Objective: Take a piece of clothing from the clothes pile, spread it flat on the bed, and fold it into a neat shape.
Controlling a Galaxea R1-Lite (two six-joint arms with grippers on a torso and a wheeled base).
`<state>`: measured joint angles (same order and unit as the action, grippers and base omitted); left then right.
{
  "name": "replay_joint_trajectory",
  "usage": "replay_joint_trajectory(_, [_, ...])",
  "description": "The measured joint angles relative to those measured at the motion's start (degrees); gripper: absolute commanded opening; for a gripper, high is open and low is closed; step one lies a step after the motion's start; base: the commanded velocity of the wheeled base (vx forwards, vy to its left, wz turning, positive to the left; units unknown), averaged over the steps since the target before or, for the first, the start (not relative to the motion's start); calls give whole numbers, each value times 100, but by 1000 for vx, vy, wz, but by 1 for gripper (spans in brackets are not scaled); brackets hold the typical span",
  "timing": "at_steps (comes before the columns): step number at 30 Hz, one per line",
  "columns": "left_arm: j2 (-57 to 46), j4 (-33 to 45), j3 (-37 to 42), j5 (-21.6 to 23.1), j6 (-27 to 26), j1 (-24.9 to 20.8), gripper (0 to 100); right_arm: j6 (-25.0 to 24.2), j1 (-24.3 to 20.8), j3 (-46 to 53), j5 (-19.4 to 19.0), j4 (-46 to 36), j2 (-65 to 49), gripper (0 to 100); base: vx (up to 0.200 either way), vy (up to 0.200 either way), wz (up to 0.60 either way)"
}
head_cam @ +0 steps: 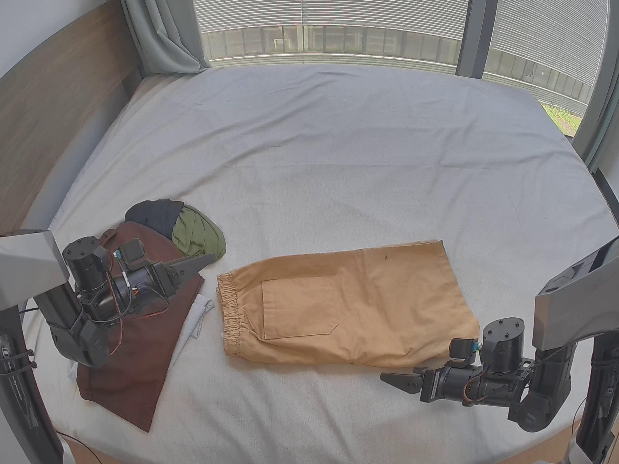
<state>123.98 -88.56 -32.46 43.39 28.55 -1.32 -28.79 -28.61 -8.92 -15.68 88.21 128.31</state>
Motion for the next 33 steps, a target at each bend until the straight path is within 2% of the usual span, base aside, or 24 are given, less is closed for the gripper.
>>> replay_joint_trajectory(10, [-323,0,358,675,35,5,100,-33,26,-416,-13,2,-341,100,0,0,0])
replay_joint_trajectory(14, [-413,0,450,708,57,16,100,59,4,-474,-60,0,-428,100,0,0,0])
replay_joint_trajectory(20, [-488,7,493,714,67,27,100,542,0,-529,-572,4,-491,100,0,0,0])
replay_joint_trajectory(26, [-490,7,560,781,49,30,100,738,307,-511,-930,4,-603,100,0,0,0])
replay_joint_trajectory(33, [-286,7,664,805,29,-28,100,852,590,-529,-996,2,-761,100,0,0,0])
